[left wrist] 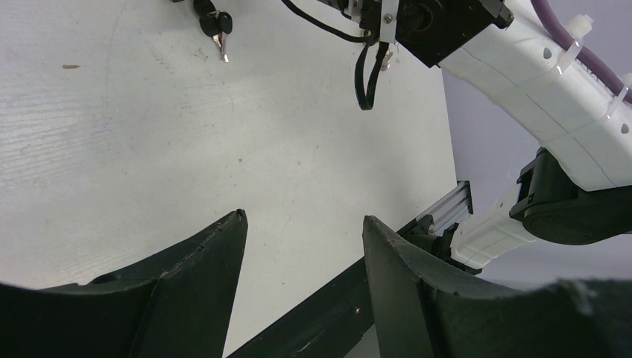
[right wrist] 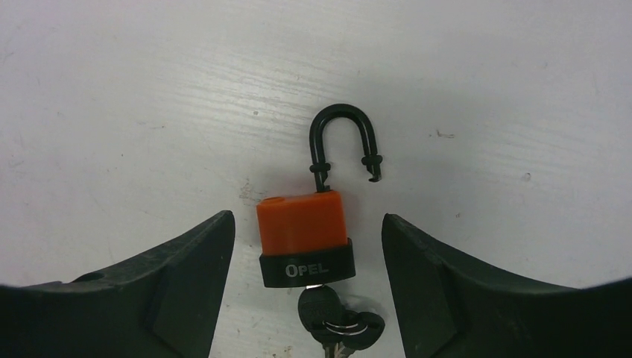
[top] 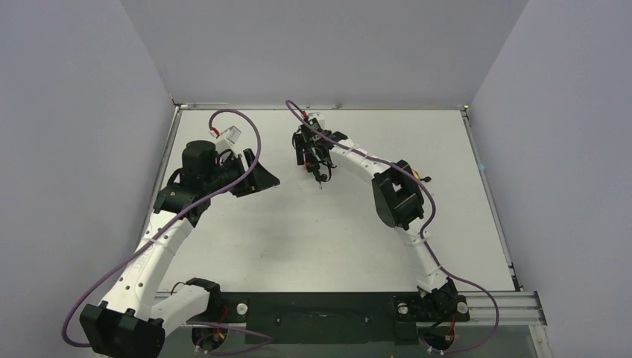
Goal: Lock with the key
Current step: Pick up the lock from the center of the board.
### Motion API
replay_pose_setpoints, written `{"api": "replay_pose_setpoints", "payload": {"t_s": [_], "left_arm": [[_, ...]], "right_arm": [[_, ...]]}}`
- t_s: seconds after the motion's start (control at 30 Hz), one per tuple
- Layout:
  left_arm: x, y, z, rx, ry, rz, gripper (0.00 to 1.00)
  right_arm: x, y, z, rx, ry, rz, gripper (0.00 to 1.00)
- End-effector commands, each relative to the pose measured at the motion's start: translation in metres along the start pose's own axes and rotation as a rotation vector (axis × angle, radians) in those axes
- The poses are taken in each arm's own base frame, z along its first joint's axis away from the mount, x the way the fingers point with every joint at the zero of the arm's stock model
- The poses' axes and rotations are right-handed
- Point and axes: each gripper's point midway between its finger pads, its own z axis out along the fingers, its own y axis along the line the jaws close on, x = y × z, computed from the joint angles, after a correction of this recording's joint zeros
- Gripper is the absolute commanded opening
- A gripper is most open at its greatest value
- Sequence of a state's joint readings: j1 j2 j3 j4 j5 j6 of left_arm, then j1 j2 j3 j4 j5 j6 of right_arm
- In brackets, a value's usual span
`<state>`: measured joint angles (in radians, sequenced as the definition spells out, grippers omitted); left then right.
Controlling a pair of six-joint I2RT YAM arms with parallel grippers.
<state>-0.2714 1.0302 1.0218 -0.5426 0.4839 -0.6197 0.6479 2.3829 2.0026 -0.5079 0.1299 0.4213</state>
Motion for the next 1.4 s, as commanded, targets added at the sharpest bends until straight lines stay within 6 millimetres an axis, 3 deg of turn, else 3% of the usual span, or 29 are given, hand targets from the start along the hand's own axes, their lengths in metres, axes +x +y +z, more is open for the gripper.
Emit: {"api": "replay_pose_setpoints", "payload": {"t_s": [0.0,0.3,0.53,0.93,1.07,1.2,1.23,1.37], "left_arm": [[-0.009,-0.010,-0.006,0.041,-0.034,0.028,0.56],[-0.011,-0.011,-0.006,0.043,-0.036,0.024,0.56],[-0.010,-0.009,-0.005,0.040,-0.035,0.019,0.56],[-0.012,-0.008,-0.002,0.036,-0.037,0.015,0.56],[-0.015,-0.007,0.000,0.037,-0.042,0.017,0.56],[-0.020,-0.008,0.003,0.044,-0.067,0.027,0.56],[-0.021,-0.008,0.004,0.046,-0.073,0.029,0.56],[-0.037,-0.018,0.006,0.080,-0.128,0.050,0.56]], "right_arm": [[0.004,0.012,-0.003,0.009,-0.008,-0.052,0.67],[0.015,0.007,0.006,0.054,0.013,-0.054,0.61],[0.011,-0.005,0.003,0.110,-0.004,-0.029,0.63],[0.026,0.004,0.015,0.080,0.039,-0.013,0.59],[0.025,0.003,0.014,0.086,0.031,-0.021,0.48],[0.010,0.005,-0.005,0.062,-0.001,-0.038,0.14],[0.001,0.004,-0.019,0.053,-0.017,-0.048,0.02],[-0.027,-0.001,-0.079,-0.015,-0.090,-0.063,0.00]]}}
